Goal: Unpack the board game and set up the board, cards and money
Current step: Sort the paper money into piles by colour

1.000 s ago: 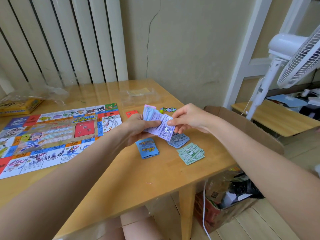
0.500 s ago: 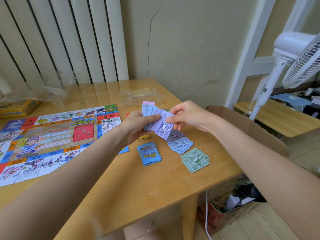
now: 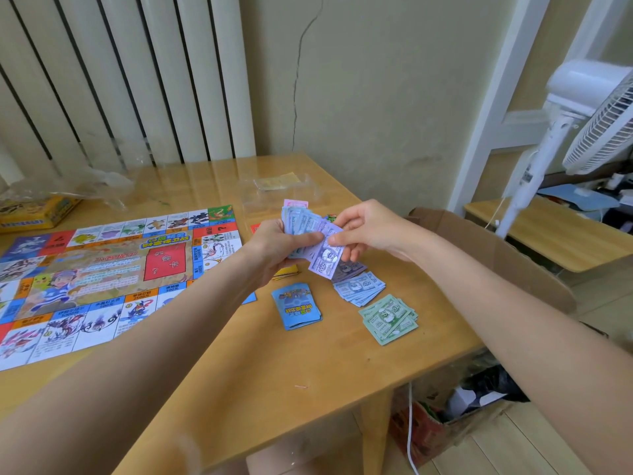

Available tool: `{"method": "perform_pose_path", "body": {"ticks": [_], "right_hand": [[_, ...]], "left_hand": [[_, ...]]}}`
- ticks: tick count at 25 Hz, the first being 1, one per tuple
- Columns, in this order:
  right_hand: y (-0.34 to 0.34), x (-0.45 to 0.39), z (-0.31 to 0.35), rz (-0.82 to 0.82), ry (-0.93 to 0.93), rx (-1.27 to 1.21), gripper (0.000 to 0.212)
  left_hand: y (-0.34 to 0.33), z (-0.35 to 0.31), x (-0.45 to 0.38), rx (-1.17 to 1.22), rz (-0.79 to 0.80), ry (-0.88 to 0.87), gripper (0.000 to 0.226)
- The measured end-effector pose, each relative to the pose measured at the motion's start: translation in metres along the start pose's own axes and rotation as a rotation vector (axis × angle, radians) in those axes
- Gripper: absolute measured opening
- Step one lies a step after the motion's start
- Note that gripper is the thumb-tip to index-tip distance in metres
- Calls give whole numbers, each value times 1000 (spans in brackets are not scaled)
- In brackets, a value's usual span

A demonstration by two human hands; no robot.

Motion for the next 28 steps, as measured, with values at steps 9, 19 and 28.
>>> {"method": "perform_pose_path", "body": {"ticks": [9,19,28], "right_hand": [[42,-3,-44,-337,-246,-290,11],[22,-7,-47,-271,-285,764,46],[19,-12,-42,-257,-250,733,21]], "left_hand": [[19,18,-8,93,-122,121,27],[-15,29,0,154,-27,304,24],[-14,27,-6,130,-85,258,23]]}}
Point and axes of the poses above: each hand's wrist, its own x-axis away from the middle knuckle, its own y-axis out of the back of the hand, z = x × y, the point moved 9 cm from there along -x, towards the middle knuckle
